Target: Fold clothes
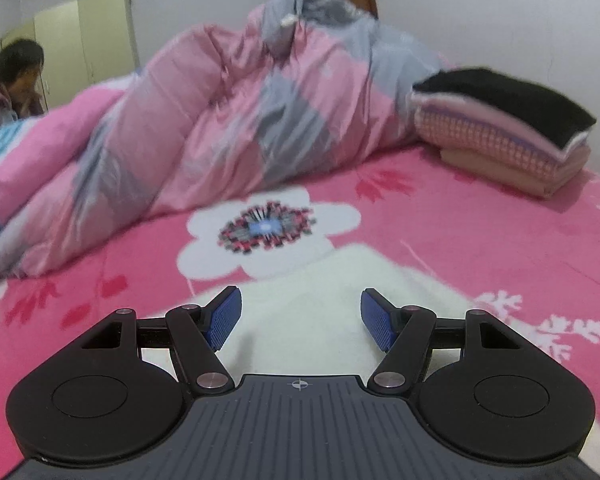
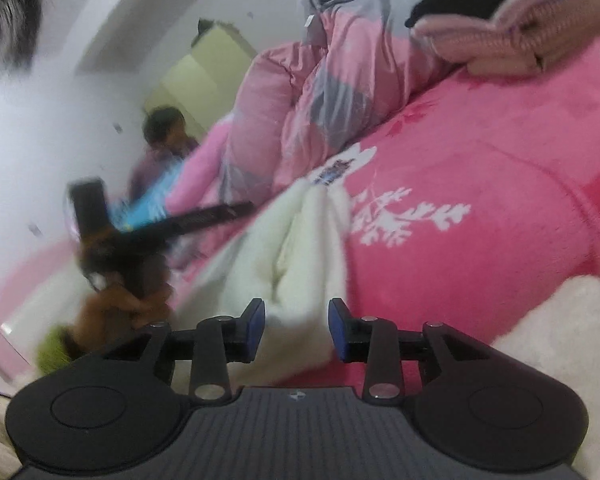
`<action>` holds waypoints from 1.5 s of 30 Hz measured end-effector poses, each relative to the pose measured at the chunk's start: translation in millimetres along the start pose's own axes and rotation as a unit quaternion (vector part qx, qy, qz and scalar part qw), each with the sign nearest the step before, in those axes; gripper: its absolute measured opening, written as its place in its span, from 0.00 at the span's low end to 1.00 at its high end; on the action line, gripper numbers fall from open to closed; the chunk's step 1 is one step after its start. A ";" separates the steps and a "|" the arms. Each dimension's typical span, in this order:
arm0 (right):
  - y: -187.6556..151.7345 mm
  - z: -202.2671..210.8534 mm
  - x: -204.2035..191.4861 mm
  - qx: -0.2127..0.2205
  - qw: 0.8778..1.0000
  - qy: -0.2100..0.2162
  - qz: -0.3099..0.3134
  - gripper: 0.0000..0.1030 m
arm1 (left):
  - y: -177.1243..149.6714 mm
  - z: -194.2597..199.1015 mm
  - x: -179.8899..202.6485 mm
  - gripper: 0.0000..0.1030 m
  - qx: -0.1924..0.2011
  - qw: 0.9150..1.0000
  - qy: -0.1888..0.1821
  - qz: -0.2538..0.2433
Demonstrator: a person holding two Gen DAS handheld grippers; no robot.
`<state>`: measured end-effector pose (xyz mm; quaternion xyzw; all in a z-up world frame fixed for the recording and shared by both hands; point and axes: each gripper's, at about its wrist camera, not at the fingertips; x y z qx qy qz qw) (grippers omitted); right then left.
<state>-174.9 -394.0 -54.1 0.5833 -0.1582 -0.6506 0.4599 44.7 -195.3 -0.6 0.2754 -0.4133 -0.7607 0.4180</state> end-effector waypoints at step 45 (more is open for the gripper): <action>-0.4 -9.9 -22.7 0.038 0.998 0.034 0.024 0.18 | 4.7 -2.2 -6.6 0.64 -0.009 0.999 0.025 0.043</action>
Point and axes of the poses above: each gripper's, at about its wrist camera, not at the fingertips, and z roughly against the way its jaws point, x to its right, y to its top, and after that the axes turned 5 degrees about z, right-handed
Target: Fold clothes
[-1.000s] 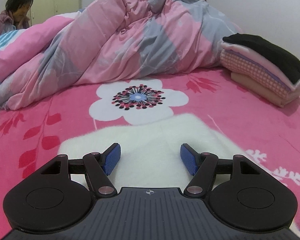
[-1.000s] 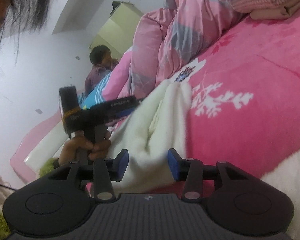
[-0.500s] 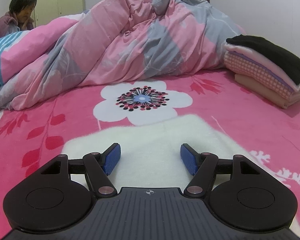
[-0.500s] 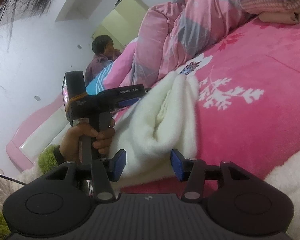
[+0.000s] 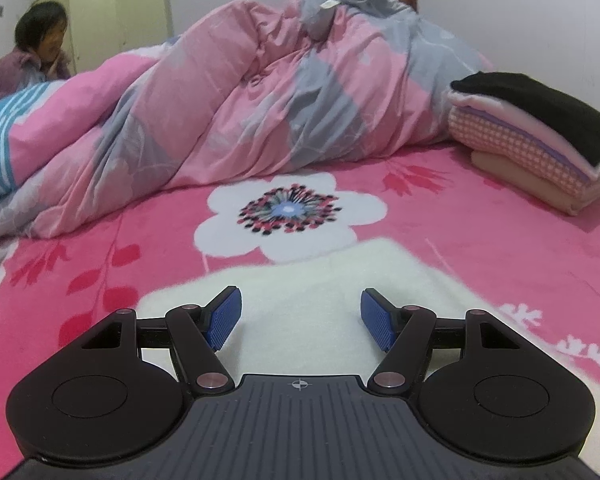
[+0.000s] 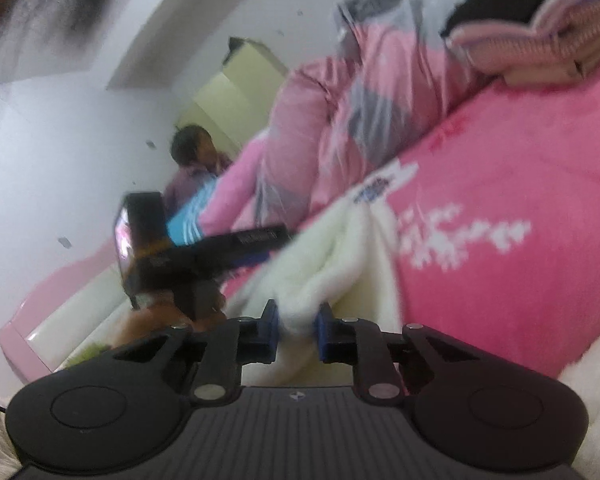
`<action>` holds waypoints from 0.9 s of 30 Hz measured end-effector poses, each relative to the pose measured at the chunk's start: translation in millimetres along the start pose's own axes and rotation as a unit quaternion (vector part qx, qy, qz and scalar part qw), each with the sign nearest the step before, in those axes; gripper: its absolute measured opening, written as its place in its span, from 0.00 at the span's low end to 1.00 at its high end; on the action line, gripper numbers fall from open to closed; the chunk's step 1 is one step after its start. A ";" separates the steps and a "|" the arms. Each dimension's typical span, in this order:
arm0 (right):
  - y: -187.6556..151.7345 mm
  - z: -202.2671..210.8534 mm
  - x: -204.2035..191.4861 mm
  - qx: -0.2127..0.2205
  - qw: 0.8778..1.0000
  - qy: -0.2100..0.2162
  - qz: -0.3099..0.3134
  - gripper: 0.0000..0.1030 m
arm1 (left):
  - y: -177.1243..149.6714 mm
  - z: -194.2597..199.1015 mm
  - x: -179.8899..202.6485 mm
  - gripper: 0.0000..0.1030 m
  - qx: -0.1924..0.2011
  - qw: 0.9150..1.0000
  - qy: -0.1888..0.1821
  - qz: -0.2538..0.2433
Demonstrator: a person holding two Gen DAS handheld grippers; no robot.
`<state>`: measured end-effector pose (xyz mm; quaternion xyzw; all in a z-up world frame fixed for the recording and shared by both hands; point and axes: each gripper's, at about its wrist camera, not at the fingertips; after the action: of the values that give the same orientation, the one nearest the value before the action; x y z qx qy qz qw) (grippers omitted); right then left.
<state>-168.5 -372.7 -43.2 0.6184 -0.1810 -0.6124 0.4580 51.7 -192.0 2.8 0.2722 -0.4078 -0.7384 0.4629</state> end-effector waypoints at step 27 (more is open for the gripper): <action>34.1 28.2 43.2 -0.018 0.998 -0.061 -0.013 0.34 | -8.3 -8.3 2.2 0.65 -0.012 0.999 -0.035 0.014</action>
<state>-175.0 -434.0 -37.1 0.5739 -0.1898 -0.6582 0.4487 53.4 -195.0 -8.6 0.2354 -0.4187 -0.7457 0.4618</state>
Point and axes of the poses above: each gripper's, at about its wrist camera, not at the fingertips, and z roughly against the way its jaws point, x to its right, y to its top, and after that the axes turned 5 degrees about z, right-handed
